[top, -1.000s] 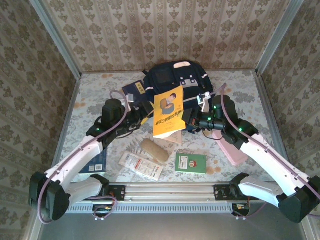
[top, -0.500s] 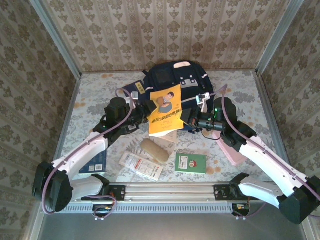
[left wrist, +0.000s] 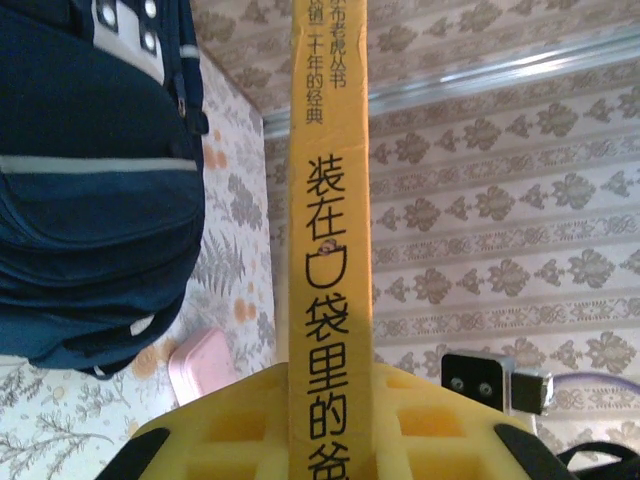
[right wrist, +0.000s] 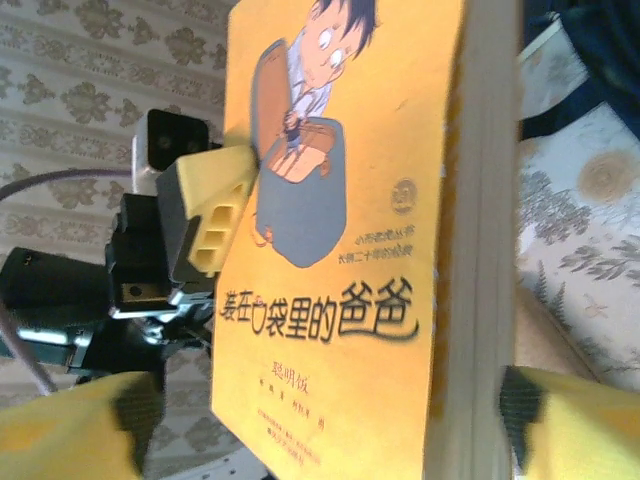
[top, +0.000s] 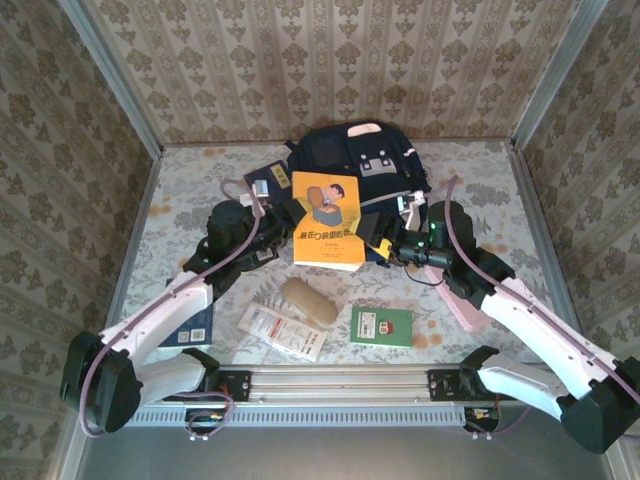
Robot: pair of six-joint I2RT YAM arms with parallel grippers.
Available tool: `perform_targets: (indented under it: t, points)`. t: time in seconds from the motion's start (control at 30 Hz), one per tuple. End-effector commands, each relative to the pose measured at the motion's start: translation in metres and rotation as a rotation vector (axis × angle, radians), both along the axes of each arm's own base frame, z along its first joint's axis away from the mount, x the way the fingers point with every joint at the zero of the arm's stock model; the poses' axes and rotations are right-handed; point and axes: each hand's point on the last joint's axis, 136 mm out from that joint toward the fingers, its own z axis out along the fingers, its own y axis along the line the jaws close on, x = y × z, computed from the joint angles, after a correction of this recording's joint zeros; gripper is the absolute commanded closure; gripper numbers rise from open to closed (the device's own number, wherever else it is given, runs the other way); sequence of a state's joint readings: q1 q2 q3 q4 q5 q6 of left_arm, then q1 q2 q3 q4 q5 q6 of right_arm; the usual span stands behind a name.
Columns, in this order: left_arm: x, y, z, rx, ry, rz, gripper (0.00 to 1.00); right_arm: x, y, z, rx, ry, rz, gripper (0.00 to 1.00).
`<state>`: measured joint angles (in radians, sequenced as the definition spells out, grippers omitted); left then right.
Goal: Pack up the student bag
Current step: Pass the book.
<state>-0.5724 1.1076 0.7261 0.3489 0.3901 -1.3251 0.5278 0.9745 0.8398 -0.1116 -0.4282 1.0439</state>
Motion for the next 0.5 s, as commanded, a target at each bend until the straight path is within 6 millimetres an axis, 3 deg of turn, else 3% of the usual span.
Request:
perform_targets:
  t: [0.0,0.23,0.47]
  points:
    - [0.003,0.024,0.048,-0.087,-0.135,0.163,1.00,0.001,-0.016,-0.003,0.010,-0.013,-0.102,0.00]
    - [0.005,0.051,0.069,-0.120,-0.195,0.427,1.00,0.006,0.008,-0.015,0.201,0.090,-0.082,0.00]
    - [0.009,0.050,0.069,-0.152,-0.179,0.534,1.00,0.005,0.042,0.029,0.351,-0.026,-0.073,0.00]
